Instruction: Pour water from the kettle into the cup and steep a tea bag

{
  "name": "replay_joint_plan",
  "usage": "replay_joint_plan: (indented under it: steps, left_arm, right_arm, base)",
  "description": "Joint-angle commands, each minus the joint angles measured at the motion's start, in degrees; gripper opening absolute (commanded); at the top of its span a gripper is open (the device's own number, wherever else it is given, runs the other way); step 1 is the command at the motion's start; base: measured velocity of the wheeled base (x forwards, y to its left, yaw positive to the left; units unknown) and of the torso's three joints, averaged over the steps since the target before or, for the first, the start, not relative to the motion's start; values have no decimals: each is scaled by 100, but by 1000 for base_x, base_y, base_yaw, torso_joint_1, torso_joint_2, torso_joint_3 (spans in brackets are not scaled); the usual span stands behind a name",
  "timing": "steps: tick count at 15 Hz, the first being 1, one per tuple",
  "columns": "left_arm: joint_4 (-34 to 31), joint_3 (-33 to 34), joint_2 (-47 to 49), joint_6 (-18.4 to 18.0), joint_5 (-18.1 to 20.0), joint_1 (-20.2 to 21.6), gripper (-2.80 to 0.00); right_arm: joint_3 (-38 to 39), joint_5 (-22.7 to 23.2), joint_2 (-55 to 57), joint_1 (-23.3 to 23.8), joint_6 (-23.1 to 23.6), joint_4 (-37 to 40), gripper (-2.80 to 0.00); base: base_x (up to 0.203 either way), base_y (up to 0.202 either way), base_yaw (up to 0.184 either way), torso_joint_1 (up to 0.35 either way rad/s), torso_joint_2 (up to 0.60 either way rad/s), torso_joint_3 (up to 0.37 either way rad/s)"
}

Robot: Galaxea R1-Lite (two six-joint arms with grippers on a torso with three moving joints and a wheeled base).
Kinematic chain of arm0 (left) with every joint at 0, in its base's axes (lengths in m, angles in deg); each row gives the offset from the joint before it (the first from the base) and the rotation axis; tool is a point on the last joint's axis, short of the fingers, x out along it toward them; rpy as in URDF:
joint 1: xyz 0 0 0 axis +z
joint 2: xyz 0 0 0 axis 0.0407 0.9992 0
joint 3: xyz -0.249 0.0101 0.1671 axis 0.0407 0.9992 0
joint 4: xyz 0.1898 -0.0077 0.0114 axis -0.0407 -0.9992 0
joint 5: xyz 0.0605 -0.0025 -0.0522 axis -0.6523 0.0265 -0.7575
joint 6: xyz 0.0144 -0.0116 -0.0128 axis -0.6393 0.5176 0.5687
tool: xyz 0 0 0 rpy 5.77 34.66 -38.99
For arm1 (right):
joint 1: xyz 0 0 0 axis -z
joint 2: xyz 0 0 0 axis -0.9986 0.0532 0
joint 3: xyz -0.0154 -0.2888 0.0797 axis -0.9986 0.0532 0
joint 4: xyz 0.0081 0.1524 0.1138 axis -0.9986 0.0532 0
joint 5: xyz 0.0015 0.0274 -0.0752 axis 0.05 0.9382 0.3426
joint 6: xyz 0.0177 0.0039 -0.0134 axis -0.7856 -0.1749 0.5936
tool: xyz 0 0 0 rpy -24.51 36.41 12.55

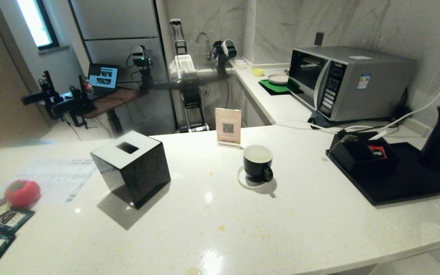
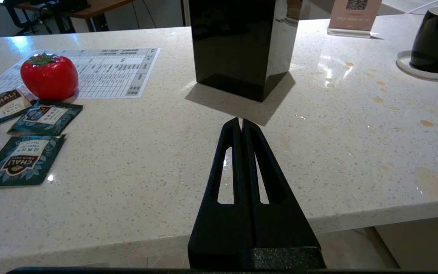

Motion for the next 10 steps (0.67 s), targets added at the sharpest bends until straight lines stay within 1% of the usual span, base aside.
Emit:
replay_joint_plan:
  steps: [1,5,10]
  left_arm:
    - [2,0,8,2,-3,-2,-280]
    - [2,0,8,2,-3,-2,-280]
    - [2,0,8,2,-3,-2,-280]
  right_arm:
    - [-306,-11,297,-148,5,0,-280]
    - [-627,-38,537,-301,6,91,-280]
    - [-702,-47,689,-396,6,58,-280]
  base:
    - [0,0,0,0,0,0]
    - [0,0,0,0,0,0]
    - [0,0,0,0,0,0]
